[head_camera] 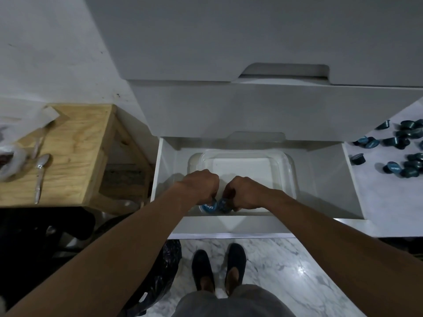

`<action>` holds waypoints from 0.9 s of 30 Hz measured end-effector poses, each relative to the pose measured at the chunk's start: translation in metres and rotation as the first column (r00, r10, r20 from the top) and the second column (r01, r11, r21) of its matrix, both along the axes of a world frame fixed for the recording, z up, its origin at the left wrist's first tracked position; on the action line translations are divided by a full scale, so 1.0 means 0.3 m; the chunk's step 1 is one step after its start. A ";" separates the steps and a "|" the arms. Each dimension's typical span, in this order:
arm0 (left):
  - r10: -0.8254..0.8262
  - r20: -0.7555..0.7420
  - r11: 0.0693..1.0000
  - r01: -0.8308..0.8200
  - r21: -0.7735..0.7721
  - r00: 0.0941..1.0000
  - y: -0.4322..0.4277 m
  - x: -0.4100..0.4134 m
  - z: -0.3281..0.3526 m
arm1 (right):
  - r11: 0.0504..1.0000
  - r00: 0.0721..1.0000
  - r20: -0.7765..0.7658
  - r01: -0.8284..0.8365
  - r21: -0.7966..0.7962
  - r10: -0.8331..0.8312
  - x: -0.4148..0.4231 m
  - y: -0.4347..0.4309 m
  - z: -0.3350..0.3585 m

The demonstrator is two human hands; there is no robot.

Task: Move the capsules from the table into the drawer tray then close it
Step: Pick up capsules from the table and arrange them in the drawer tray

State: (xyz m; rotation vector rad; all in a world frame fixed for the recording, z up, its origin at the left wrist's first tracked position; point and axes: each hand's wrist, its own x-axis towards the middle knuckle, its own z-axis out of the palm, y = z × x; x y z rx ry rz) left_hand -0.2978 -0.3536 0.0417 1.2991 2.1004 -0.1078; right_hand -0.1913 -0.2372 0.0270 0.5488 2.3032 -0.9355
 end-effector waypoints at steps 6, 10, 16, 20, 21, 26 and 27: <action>0.006 -0.079 0.995 0.002 0.102 0.997 0.022 0.001 0.024 | 0.987 0.991 -0.100 0.097 0.129 -0.085 0.017 0.023 0.040; 0.006 -0.196 0.970 0.042 0.239 0.981 0.093 0.052 0.098 | 0.892 0.934 -0.284 0.306 0.332 -0.214 0.101 0.073 0.132; -0.006 -0.357 0.858 0.189 0.478 0.934 0.252 0.243 0.274 | 0.663 0.835 -0.501 0.510 0.548 -0.228 0.321 0.182 0.289; 0.033 -0.438 0.749 0.268 0.605 0.898 0.342 0.414 0.353 | 0.555 0.757 -0.595 0.627 0.546 -0.269 0.519 0.260 0.356; 0.043 -0.453 0.725 0.284 0.627 0.891 0.363 0.460 0.366 | 0.526 0.744 -0.611 0.646 0.554 -0.271 0.575 0.276 0.372; 0.068 -0.464 0.613 0.330 0.718 0.883 0.448 0.710 0.415 | 0.458 0.714 -0.658 0.680 0.573 -0.238 0.866 0.338 0.429; 0.062 -0.470 0.603 0.342 0.721 0.880 0.462 0.761 0.423 | 0.453 0.710 -0.662 0.685 0.570 -0.241 0.921 0.350 0.434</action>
